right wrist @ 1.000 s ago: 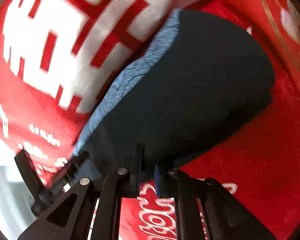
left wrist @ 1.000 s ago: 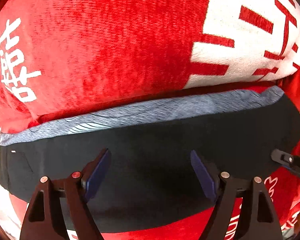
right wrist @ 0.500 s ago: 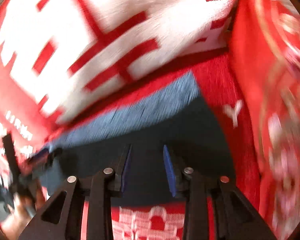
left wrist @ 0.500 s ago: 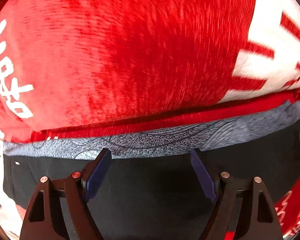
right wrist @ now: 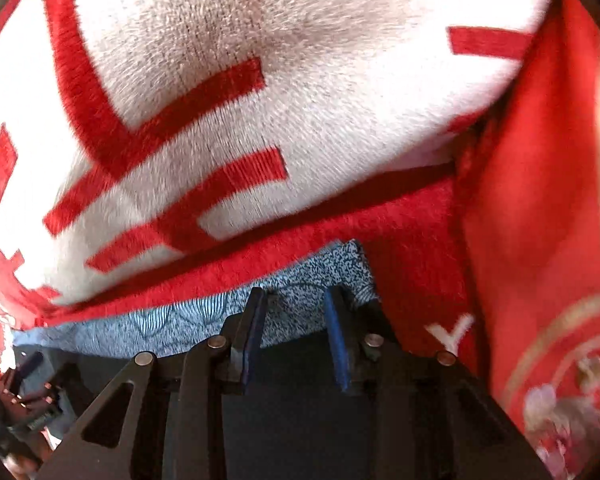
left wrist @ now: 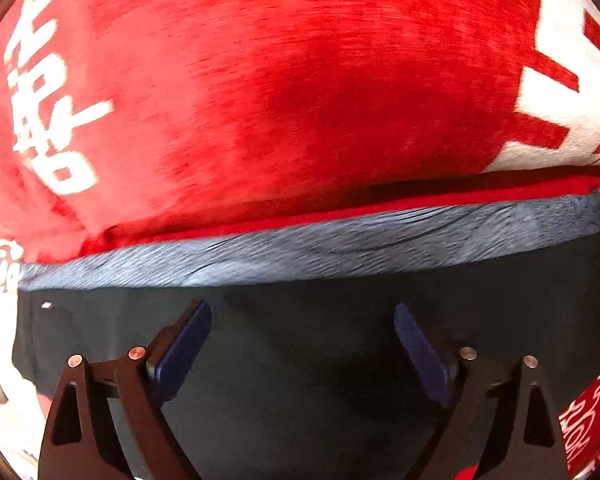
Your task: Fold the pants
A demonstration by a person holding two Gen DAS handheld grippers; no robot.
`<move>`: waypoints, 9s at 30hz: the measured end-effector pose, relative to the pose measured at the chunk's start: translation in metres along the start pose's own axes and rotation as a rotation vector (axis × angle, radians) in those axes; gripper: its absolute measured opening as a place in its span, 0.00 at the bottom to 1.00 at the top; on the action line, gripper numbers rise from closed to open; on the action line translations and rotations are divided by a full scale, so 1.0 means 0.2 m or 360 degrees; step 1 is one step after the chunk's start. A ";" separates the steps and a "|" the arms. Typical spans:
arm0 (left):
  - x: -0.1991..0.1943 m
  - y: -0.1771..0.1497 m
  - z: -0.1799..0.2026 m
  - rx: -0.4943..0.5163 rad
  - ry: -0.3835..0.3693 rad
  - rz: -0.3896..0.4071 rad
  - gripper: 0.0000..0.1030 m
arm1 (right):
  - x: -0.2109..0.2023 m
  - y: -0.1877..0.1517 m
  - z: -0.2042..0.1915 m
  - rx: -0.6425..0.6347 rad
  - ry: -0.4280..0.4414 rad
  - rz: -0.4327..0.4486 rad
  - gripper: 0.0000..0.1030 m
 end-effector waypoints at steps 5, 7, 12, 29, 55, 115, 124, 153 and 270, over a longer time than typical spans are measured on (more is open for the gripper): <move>-0.06 -0.12 -0.31 -0.0208 0.0009 -0.0062 0.91 | -0.09 -0.14 -0.06 0.0044 0.0201 -0.0092 0.51; -0.08 -0.21 -0.43 -0.0282 0.0019 -0.0085 0.91 | -0.11 -0.24 -0.10 0.0036 0.0261 -0.0141 0.54; -0.12 -0.33 -0.66 -0.0375 0.0049 -0.0107 0.91 | -0.14 -0.49 -0.23 0.0068 0.0392 -0.0281 0.57; -0.06 -0.71 -1.02 -0.0285 -0.0125 -0.0065 0.91 | 0.19 -1.27 -1.10 0.0120 0.0973 -0.0592 0.82; 0.11 -0.66 -1.06 -0.0058 -0.0306 -0.0027 0.91 | 0.39 -1.30 -1.56 0.0188 0.0976 -0.0481 0.09; 0.29 -0.16 -0.73 -0.0294 -0.0170 0.0042 1.00 | 0.35 -0.41 -1.17 -0.0306 0.0107 -0.0131 0.25; 0.08 -0.26 -0.72 -0.0240 -0.0218 0.0023 1.00 | 0.15 -0.43 -0.90 -0.0083 0.0160 -0.0113 0.43; -0.01 -0.89 -0.01 0.0200 -0.0026 -0.0141 1.00 | -0.21 -1.41 0.02 0.0088 0.0353 -0.0231 0.63; 0.27 -0.72 -1.01 -0.0405 -0.0297 0.0064 0.82 | 0.09 -1.28 -1.65 -0.1255 -0.0339 0.0285 0.46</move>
Point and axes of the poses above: each gripper's, at about its wrist camera, not at the fingertips, and x roughly the way its jaws point, z to its right, y to its top, the point moved 2 cm from there along x, roughly the way its jaws point, and after that the axes turned 6 degrees about -z, right-handed, at the moved point
